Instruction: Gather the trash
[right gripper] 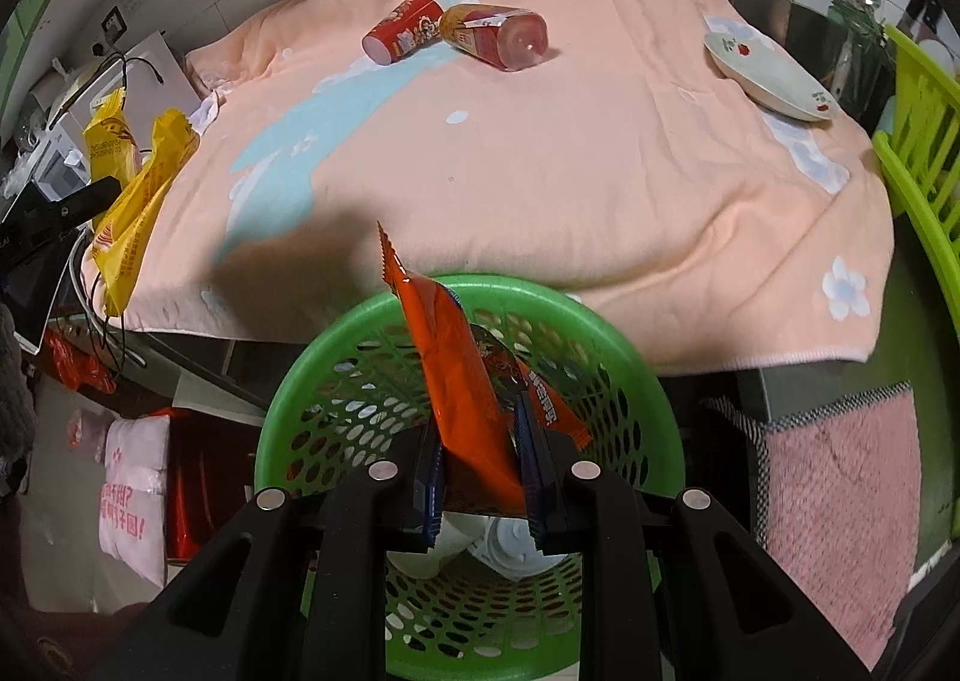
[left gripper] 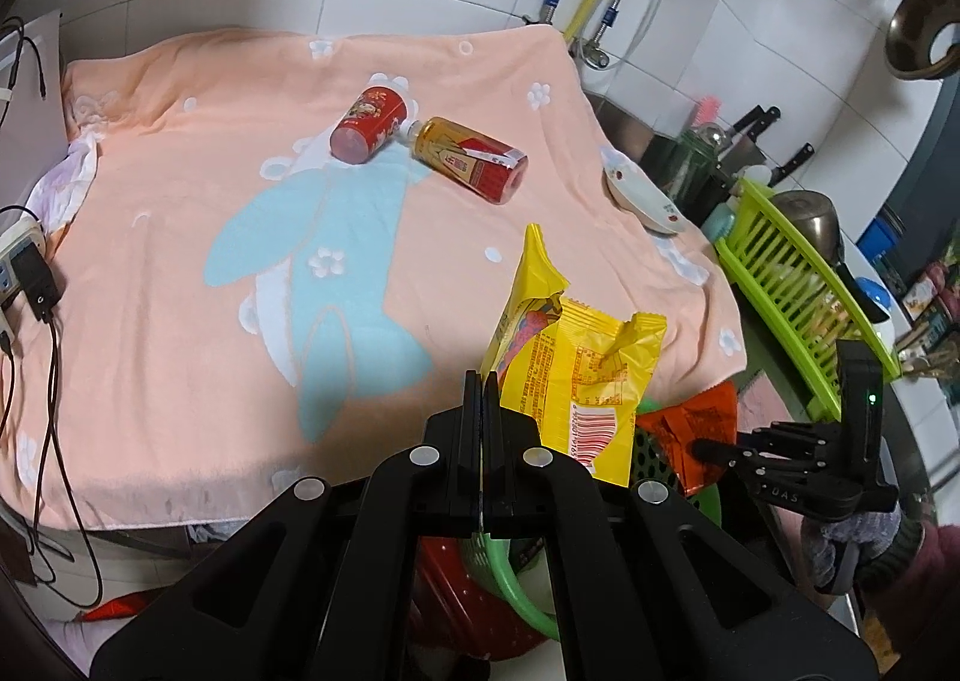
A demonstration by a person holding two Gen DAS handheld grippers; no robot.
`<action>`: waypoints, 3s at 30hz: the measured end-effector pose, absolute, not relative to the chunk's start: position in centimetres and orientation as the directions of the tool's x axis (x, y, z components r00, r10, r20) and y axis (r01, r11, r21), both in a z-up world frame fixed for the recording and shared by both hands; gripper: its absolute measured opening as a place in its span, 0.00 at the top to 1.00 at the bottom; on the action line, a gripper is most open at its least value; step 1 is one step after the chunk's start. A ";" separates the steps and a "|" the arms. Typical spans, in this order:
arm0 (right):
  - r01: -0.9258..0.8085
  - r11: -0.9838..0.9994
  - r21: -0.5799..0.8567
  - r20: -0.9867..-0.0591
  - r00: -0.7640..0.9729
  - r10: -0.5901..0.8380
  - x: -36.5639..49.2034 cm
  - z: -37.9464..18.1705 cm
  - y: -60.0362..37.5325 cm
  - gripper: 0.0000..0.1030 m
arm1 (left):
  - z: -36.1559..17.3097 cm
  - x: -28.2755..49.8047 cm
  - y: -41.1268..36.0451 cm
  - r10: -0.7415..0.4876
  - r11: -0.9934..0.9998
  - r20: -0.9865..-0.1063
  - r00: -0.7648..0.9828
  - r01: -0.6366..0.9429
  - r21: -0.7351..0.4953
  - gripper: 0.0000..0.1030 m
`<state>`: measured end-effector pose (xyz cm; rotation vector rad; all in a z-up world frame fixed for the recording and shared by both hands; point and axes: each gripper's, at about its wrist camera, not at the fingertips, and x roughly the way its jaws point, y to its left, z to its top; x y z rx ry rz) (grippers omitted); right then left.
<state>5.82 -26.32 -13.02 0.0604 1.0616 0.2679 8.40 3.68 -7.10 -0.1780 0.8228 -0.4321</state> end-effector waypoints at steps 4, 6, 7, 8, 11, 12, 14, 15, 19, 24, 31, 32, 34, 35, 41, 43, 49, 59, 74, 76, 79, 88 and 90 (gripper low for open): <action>-0.165 0.969 0.183 -0.850 0.468 0.240 4.8 -13.1 -26.7 0.80 | -7.1 7.9 3.7 -0.446 0.895 -0.669 0.595 0.316 -0.315 1.00; -0.156 0.971 0.182 -0.846 0.478 0.235 4.4 -12.9 -26.8 0.80 | -7.2 7.7 3.6 -0.451 0.892 -0.670 0.590 0.326 -0.313 1.00; -0.151 0.972 0.180 -0.844 0.483 0.231 4.2 -12.8 -26.9 0.80 | -7.2 7.7 3.4 -0.452 0.891 -0.672 0.586 0.330 -0.311 1.00; -0.147 0.972 0.180 -0.843 0.487 0.230 4.1 -12.7 -27.0 0.80 | -7.3 7.6 3.2 -0.455 0.889 -0.675 0.581 0.337 -0.308 1.00; -0.132 0.974 0.184 -0.837 0.498 0.225 3.6 -12.5 -27.3 0.80 | -7.3 7.4 2.7 -0.462 0.884 -0.680 0.570 0.358 -0.300 1.00; -0.126 0.975 0.181 -0.836 0.502 0.220 3.4 -12.5 -27.4 0.80 | -7.3 7.2 2.4 -0.467 0.881 -0.680 0.565 0.367 -0.299 1.00; -0.111 0.976 0.185 -0.836 0.504 0.216 3.1 -12.6 -27.8 0.80 | -7.3 7.1 1.9 -0.474 0.875 -0.681 0.558 0.382 -0.295 1.00; -0.102 0.977 0.187 -0.837 0.504 0.213 3.0 -12.7 -28.0 0.80 | -7.2 7.0 1.6 -0.479 0.872 -0.681 0.554 0.392 -0.295 1.00; -0.078 0.979 0.186 -0.839 0.506 0.200 2.6 -12.9 -28.5 0.80 | -7.6 6.6 0.5 -0.498 0.857 -0.684 0.533 0.422 -0.295 1.00; -0.064 0.981 0.181 -0.833 0.521 0.188 2.4 -12.6 -28.9 0.78 | -8.5 6.1 -1.1 -0.511 0.843 -0.700 0.499 0.449 -0.295 1.00; -0.042 0.984 0.172 -0.827 0.537 0.168 2.1 -12.3 -29.3 0.67 | -10.4 5.6 -3.2 -0.512 0.828 -0.737 0.441 0.480 -0.288 1.00; -0.038 0.984 0.173 -0.826 0.539 0.166 2.1 -12.3 -29.4 0.66 | -10.7 5.6 -3.5 -0.513 0.826 -0.742 0.432 0.483 -0.290 1.00; -0.026 0.984 0.177 -0.820 0.549 0.162 1.8 -12.1 -29.7 0.64 | -11.2 5.6 -4.0 -0.512 0.824 -0.752 0.415 0.484 -0.294 1.00; -0.024 0.984 0.177 -0.819 0.551 0.161 1.7 -11.9 -29.8 0.64 | -11.4 5.7 -4.1 -0.515 0.821 -0.755 0.405 0.485 -0.300 1.00; -0.010 0.985 0.175 -0.801 0.580 0.148 1.0 -10.7 -30.4 0.55 | -12.6 5.7 -5.1 -0.516 0.814 -0.773 0.368 0.491 -0.309 0.98; -0.010 0.984 0.178 -0.794 0.589 0.150 0.7 -10.4 -30.4 0.51 | -13.2 5.8 -5.3 -0.515 0.814 -0.781 0.352 0.486 -0.318 0.89; -0.017 0.983 0.181 -0.786 0.598 0.155 0.6 -10.1 -30.2 0.48 | -13.3 5.3 -5.0 -0.506 0.823 -0.781 0.366 0.476 -0.310 0.68; -0.049 0.980 0.190 -0.779 0.600 0.181 1.6 -9.7 -28.7 0.40 | -12.2 5.2 -1.9 -0.446 0.880 -0.771 0.455 0.377 -0.287 0.47; -0.094 0.971 0.219 -0.779 0.582 0.232 5.6 -9.1 -25.8 0.34 | -10.8 5.5 5.1 -0.310 0.951 -0.760 0.571 0.197 -0.240 0.33; -0.101 0.971 0.219 -0.778 0.582 0.236 6.1 -9.0 -25.5 0.33 | -10.7 5.6 5.7 -0.300 0.954 -0.760 0.577 0.182 -0.238 0.31; -0.109 0.970 0.218 -0.773 0.587 0.240 6.6 -8.7 -25.1 0.32 | -10.6 5.8 6.1 -0.290 0.957 -0.760 0.582 0.167 -0.237 0.29; -0.113 0.968 0.224 -0.777 0.579 0.247 7.4 -9.0 -24.8 0.30 | -10.5 5.9 6.2 -0.273 0.962 -0.758 0.593 0.155 -0.225 0.23; -0.111 0.968 0.226 -0.779 0.576 0.248 7.4 -9.0 -24.8 0.30 | -10.5 6.0 6.2 -0.272 0.962 -0.759 0.592 0.154 -0.224 0.23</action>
